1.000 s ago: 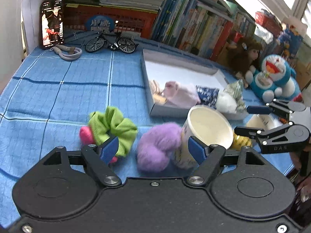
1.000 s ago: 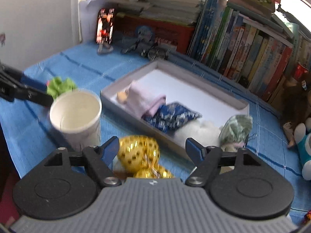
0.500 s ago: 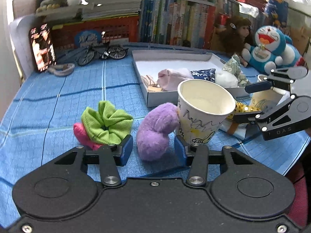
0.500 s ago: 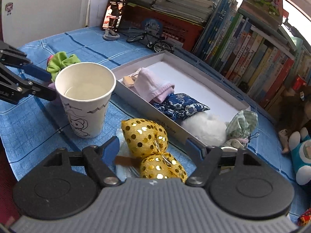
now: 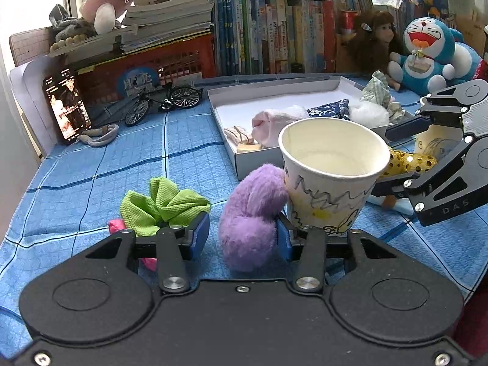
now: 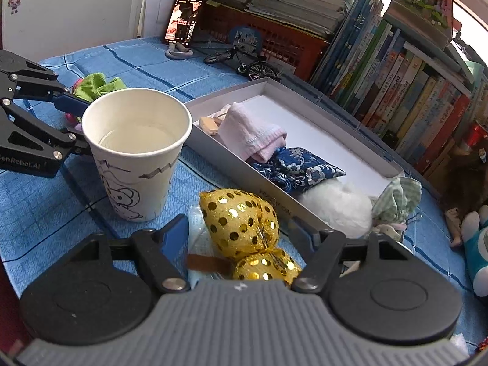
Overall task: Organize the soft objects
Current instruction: 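Grasp the purple fluffy toy with the left tool while the right tool grasps the gold sequin bow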
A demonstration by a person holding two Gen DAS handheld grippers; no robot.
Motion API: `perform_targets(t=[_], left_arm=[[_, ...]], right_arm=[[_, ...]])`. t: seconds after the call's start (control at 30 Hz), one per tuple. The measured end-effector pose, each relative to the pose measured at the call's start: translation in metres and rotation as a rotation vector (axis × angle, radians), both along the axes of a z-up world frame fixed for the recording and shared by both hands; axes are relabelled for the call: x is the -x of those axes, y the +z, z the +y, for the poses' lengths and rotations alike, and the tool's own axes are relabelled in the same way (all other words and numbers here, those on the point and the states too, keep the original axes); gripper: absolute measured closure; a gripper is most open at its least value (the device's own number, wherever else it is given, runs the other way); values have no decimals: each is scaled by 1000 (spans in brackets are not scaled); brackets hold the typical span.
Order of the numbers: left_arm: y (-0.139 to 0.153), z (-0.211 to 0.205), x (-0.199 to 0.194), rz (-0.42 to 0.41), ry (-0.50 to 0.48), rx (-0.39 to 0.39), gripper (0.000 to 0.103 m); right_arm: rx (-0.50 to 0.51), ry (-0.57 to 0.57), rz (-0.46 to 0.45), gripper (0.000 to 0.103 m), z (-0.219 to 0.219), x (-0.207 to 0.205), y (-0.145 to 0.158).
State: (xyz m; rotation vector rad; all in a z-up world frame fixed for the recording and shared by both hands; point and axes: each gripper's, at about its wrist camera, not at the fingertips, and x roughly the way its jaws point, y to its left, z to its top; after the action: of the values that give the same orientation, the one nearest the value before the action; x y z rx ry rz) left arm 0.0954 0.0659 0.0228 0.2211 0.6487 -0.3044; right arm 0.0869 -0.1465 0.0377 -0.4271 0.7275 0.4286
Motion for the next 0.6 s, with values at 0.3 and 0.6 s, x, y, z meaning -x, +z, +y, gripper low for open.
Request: perform_targets(t=[0.3, 0.6], left_arm=[[-10, -2, -5, -8, 7, 18, 57], [-17, -2, -7, 3, 24, 30, 67]], right_arm=[[44, -28, -109, 26, 4, 4, -10], [55, -44, -165, 45, 6, 5, -15]])
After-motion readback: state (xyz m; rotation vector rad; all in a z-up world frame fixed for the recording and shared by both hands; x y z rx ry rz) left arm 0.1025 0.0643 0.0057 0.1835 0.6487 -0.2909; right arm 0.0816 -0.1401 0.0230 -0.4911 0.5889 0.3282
